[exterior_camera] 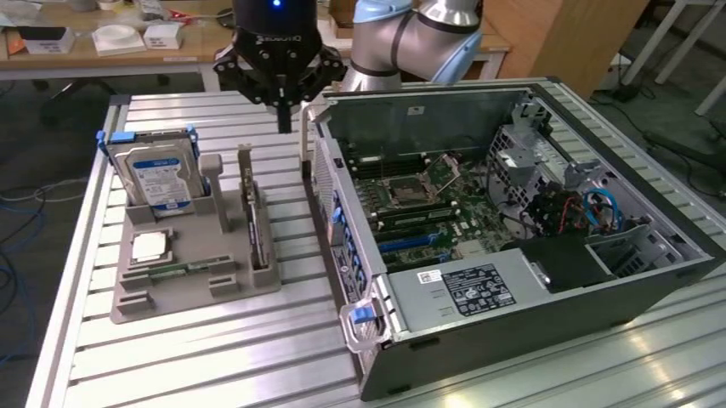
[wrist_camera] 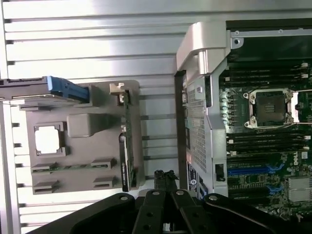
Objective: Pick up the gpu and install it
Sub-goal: 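Reach for the gpu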
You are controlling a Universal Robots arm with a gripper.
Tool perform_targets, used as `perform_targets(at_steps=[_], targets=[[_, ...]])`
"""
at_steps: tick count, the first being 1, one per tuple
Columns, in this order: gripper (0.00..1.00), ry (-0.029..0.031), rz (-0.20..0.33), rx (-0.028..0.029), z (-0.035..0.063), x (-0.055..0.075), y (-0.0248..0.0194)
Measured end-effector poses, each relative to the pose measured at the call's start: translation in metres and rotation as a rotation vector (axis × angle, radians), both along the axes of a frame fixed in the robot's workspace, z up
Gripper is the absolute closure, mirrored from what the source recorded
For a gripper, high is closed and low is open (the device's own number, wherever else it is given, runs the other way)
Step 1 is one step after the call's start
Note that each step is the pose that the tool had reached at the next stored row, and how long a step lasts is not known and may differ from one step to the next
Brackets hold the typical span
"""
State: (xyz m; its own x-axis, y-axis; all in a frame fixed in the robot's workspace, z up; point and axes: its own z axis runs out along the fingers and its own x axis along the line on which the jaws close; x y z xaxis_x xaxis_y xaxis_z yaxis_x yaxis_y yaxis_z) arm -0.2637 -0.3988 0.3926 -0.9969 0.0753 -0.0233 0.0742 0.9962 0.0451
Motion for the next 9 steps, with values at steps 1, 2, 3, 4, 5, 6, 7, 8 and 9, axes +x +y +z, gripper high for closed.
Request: perform_targets(at_steps=[1, 2, 3, 4, 5, 6, 7, 8, 9], targets=[[0.90, 0.0000, 0.000, 0.0000, -0.0001, -0.004, 0.0000], [0.90, 0.0000, 0.000, 0.0001, -0.0001, -0.008, 0.0000], [0.90, 0.0000, 0.000, 0.0000, -0.0001, -0.012, 0.0000], [0.90, 0.0000, 0.000, 0.0000, -0.0002, -0.016, 0.0000], [0.90, 0.0000, 0.000, 0.0000, -0.0003, -0.020, 0.0000], [0.90, 0.0000, 0.000, 0.0000, -0.0003, -0.023, 0.0000], [0.90, 0.0000, 0.000, 0.0001, -0.0004, -0.027, 0.0000], [0.90, 0.0000, 0.000, 0.0000, -0.0004, -0.031, 0.0000], [0.90, 0.0001, 0.000, 0.0000, -0.0004, -0.035, 0.0000]])
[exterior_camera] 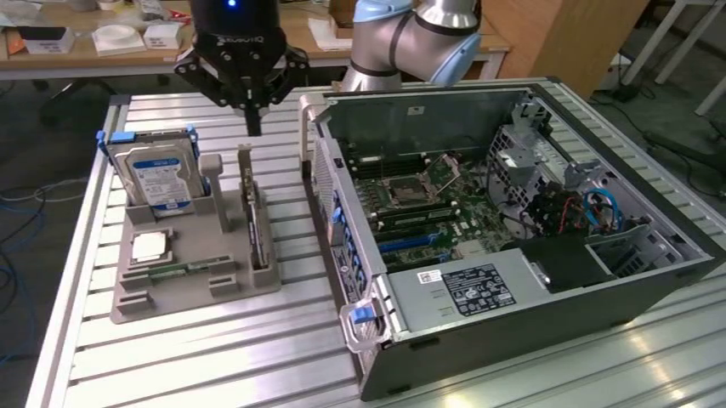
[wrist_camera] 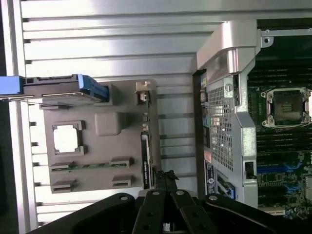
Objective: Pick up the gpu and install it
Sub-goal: 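Reach for the gpu, then pick up the gpu and move the gpu toward the slot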
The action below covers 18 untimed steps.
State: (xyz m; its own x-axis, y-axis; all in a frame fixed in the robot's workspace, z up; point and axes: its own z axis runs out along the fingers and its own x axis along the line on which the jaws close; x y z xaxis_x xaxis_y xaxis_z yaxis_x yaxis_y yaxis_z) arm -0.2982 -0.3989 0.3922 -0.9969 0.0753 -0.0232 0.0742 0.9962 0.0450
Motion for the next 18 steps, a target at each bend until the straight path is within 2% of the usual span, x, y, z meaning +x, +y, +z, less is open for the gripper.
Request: perform_targets(at_steps=[8, 18], targets=[[0.90, -0.0002, 0.000, 0.0000, -0.0006, -0.025, 0.0000], [0.90, 0.0000, 0.000, 0.0000, -0.0005, -0.026, 0.0000]])
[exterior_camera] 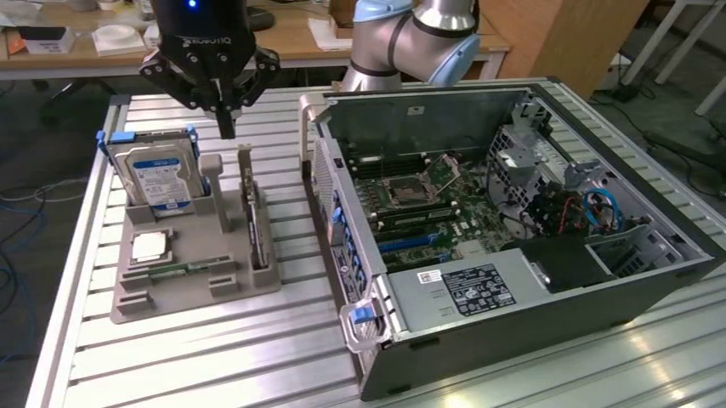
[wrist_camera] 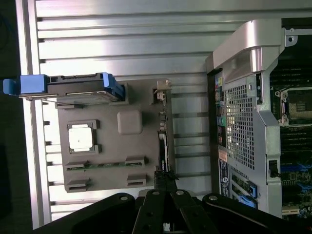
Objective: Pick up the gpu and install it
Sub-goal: 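Pick up the gpu and move the gpu toward the slot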
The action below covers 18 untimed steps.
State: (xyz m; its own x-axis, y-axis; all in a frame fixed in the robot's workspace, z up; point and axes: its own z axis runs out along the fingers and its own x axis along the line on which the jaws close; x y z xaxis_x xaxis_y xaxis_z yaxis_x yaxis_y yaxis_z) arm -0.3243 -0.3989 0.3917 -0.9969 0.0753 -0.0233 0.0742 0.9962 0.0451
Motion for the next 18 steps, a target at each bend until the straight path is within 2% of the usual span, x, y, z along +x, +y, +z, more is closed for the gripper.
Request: perform_targets(at_steps=[3, 4, 5, 7, 8, 11, 12, 13, 14, 18], targets=[[0.89, 0.0000, 0.000, 0.0000, 0.0000, 0.0000, 0.0000], [0.84, 0.0000, 0.000, 0.0000, 0.0000, 0.0000, 0.0000], [0.84, 0.0000, 0.000, 0.0000, 0.0000, 0.0000, 0.0000], [0.71, 0.0000, 0.000, 0.0000, 0.0000, 0.0000, 0.0000], [0.71, 0.0000, 0.000, 0.0000, 0.0000, 0.0000, 0.0000], [0.59, 0.0000, 0.009, 0.0001, 0.0000, -0.0001, 0.0000], [0.53, 0.0001, 0.022, 0.0000, 0.0000, -0.0001, 0.0000], [0.53, 0.0000, 0.040, 0.0000, -0.0003, -0.0002, 0.0001], [0.47, 0.0001, 0.057, 0.0000, -0.0011, -0.0002, 0.0001], [0.47, 0.0002, 0.122, 0.0000, -0.0061, -0.0003, 0.0000]])
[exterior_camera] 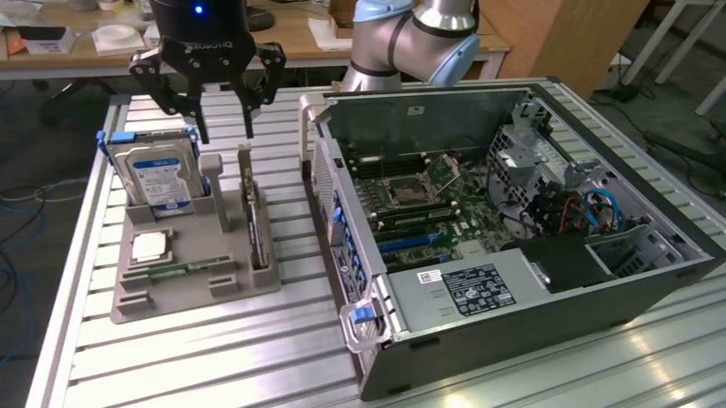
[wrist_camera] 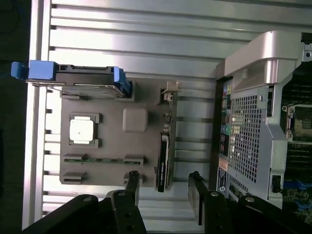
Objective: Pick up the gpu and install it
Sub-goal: 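Pick up the gpu and move the gpu toward the slot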
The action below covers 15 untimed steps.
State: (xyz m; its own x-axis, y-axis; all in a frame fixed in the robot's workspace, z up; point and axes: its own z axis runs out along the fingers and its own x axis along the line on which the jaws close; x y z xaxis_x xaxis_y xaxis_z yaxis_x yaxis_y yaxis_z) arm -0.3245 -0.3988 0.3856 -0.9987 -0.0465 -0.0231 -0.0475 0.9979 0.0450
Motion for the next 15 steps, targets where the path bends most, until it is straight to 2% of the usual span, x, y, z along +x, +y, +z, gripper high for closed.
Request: perform_targets(at_steps=[4, 9, 12, 15], targets=[[0.47, 0.0006, 0.069, 0.0001, -0.0064, 0.000, 0.0000], [0.47, 0.0095, 0.129, 0.0003, -0.0150, 0.000, -0.0006], [0.47, 0.0104, 0.134, 0.0005, -0.0206, 0.000, -0.0030], [0.47, 0.0069, 0.104, 0.0004, -0.0260, 0.000, -0.0038]])
